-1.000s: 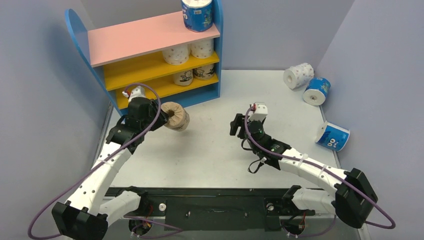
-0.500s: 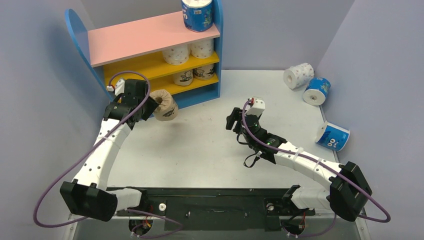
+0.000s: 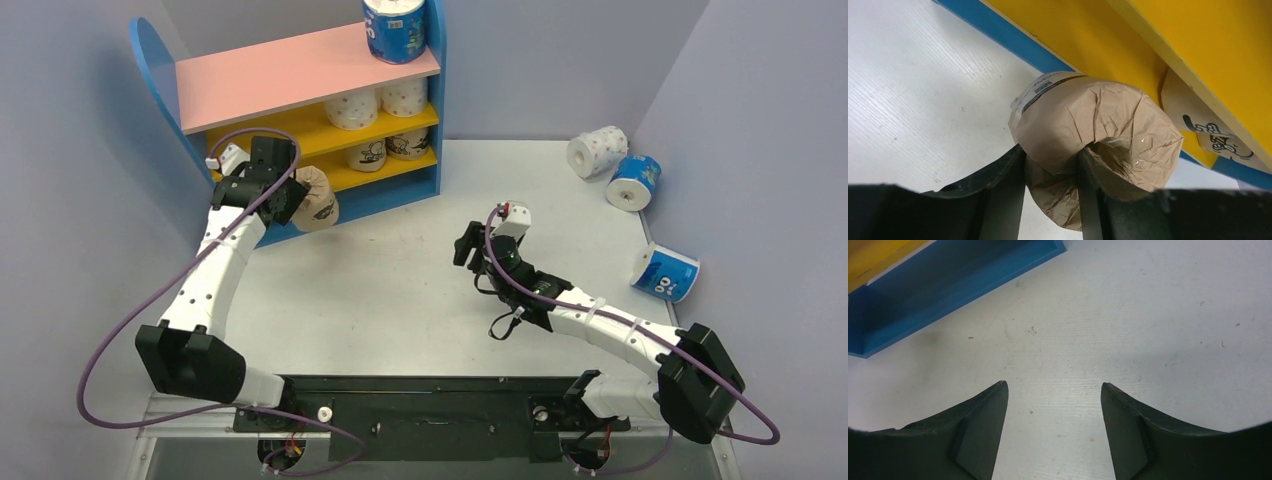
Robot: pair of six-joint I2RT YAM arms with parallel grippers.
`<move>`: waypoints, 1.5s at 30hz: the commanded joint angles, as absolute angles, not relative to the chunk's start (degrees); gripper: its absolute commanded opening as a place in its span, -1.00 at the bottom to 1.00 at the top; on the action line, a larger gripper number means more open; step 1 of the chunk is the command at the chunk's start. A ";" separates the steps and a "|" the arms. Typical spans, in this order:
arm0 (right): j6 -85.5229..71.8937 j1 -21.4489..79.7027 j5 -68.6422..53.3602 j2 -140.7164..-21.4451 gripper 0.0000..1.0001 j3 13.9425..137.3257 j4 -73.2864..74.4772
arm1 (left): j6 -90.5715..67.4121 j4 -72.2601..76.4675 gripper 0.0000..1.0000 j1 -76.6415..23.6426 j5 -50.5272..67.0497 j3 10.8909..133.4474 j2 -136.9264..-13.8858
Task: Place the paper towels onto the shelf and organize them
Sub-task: Pick up the paper towel from the center of the board, then place the paper towel on the shelf.
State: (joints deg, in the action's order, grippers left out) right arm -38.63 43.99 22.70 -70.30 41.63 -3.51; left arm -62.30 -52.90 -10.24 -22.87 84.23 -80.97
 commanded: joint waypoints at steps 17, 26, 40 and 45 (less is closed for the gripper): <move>-39.34 44.53 24.39 -64.20 0.28 37.01 -5.27 | -68.81 -50.27 -0.29 -9.40 -23.78 92.89 -86.97; -39.39 44.51 24.51 -64.43 0.28 36.41 -5.32 | -68.38 -49.54 -0.28 -9.33 -23.82 94.54 -88.27; -39.05 44.56 25.65 -63.21 0.28 35.48 -5.00 | -68.38 -49.31 -0.27 -9.29 -24.68 99.15 -92.92; -38.86 44.48 25.99 -63.11 0.28 35.17 -5.07 | -68.66 -48.80 -0.26 -9.28 -24.91 99.21 -93.69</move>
State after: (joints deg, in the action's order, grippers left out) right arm -39.48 43.99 24.05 -64.88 35.55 -3.36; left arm -65.12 -52.95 -9.54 -22.68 95.79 -93.25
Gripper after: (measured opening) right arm 0.638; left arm 0.370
